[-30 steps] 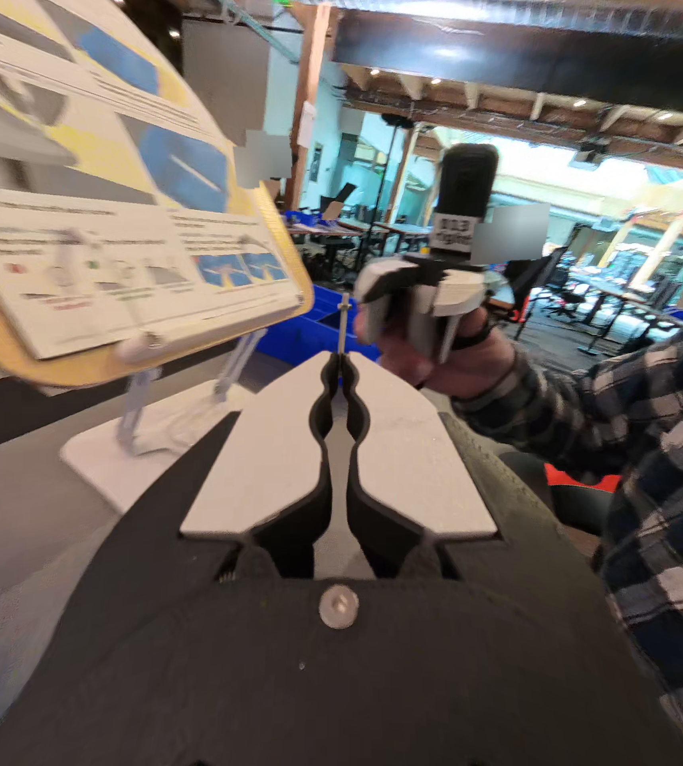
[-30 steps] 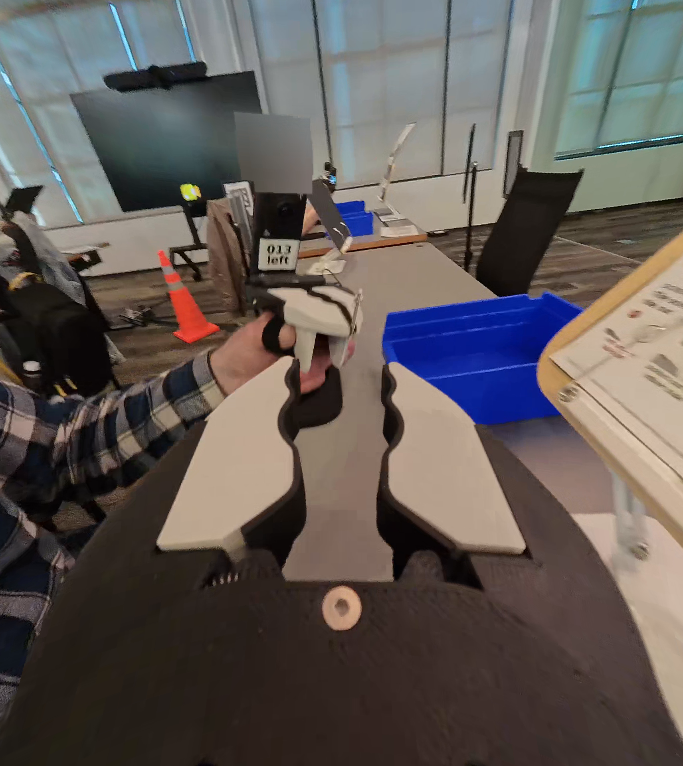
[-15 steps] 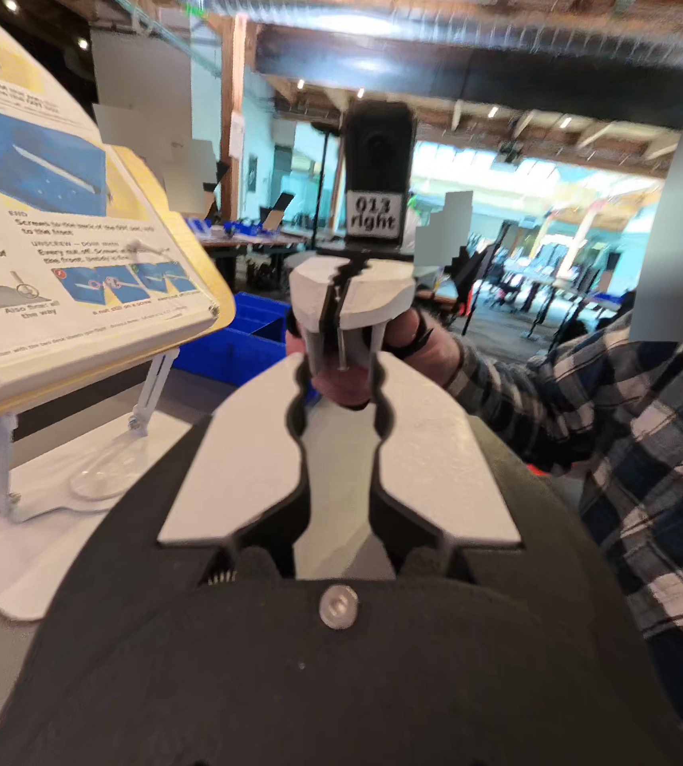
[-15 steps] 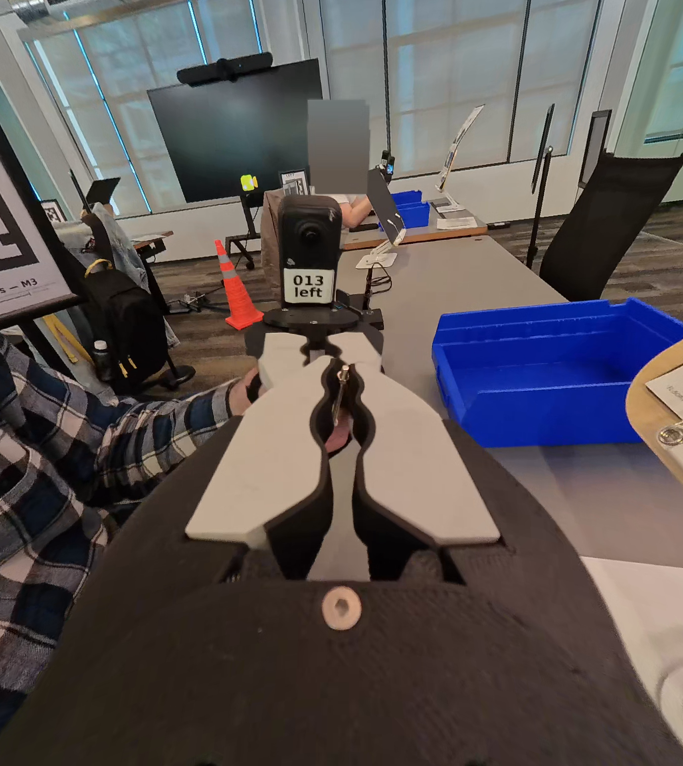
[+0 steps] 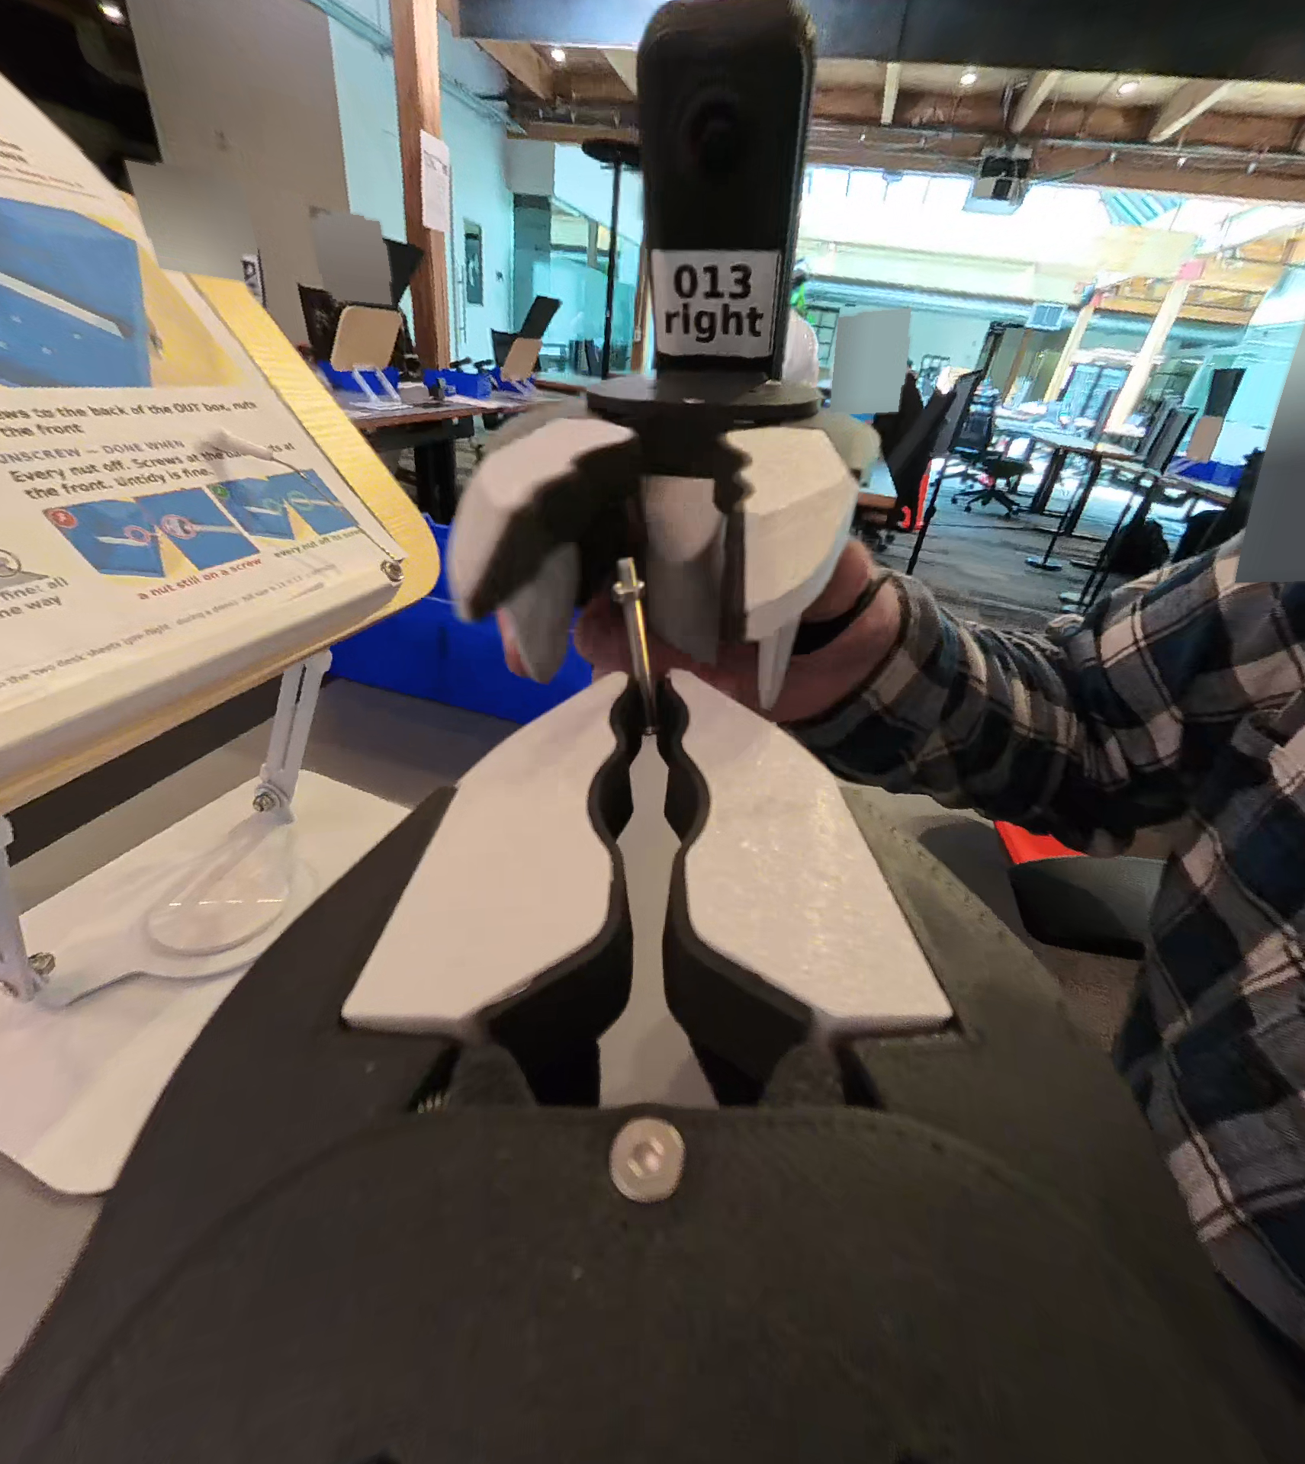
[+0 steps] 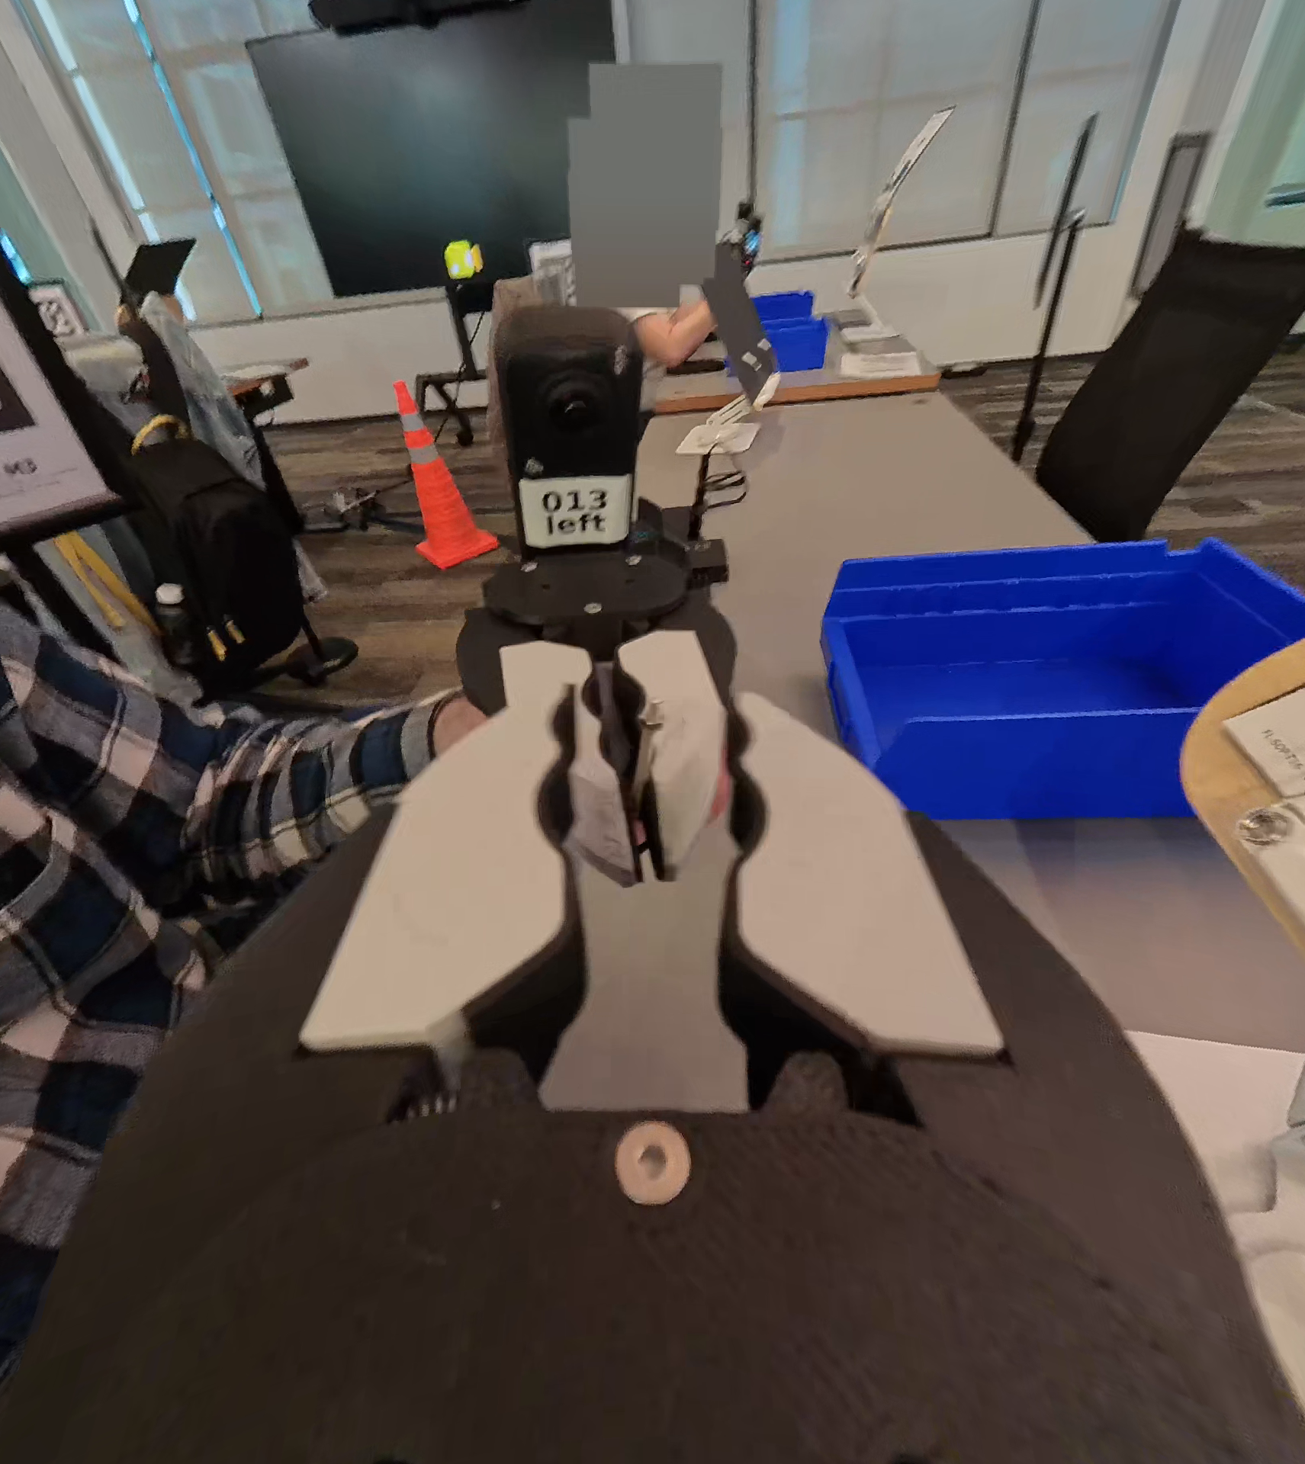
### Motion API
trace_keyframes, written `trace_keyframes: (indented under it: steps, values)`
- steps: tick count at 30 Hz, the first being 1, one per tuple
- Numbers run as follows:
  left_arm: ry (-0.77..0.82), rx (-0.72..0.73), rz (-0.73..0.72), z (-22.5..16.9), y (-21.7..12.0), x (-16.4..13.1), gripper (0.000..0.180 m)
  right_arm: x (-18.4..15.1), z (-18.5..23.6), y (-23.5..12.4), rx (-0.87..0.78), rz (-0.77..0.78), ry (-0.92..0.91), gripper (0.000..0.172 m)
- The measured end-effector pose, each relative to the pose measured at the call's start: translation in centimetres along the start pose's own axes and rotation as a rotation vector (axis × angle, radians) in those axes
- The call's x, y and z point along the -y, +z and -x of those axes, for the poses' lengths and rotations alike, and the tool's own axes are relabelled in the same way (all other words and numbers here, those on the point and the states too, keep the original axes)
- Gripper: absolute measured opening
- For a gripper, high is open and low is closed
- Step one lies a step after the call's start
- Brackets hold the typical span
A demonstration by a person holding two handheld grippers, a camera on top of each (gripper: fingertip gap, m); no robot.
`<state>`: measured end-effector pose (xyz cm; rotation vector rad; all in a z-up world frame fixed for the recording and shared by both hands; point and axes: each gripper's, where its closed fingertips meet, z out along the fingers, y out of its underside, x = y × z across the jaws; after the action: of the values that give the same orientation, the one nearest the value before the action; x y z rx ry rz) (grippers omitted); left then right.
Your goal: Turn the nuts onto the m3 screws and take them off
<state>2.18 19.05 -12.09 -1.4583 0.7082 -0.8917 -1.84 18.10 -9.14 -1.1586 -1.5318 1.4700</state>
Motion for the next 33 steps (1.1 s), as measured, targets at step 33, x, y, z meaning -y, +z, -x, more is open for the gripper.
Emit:
trace_keyframes:
  steps: [33]
  values:
    - [0.081, -0.010, 0.025, -1.0, 1.8, -0.4, 0.003, 0.2, -0.3, -1.9, 0.020, -0.106, 0.042, 0.058]
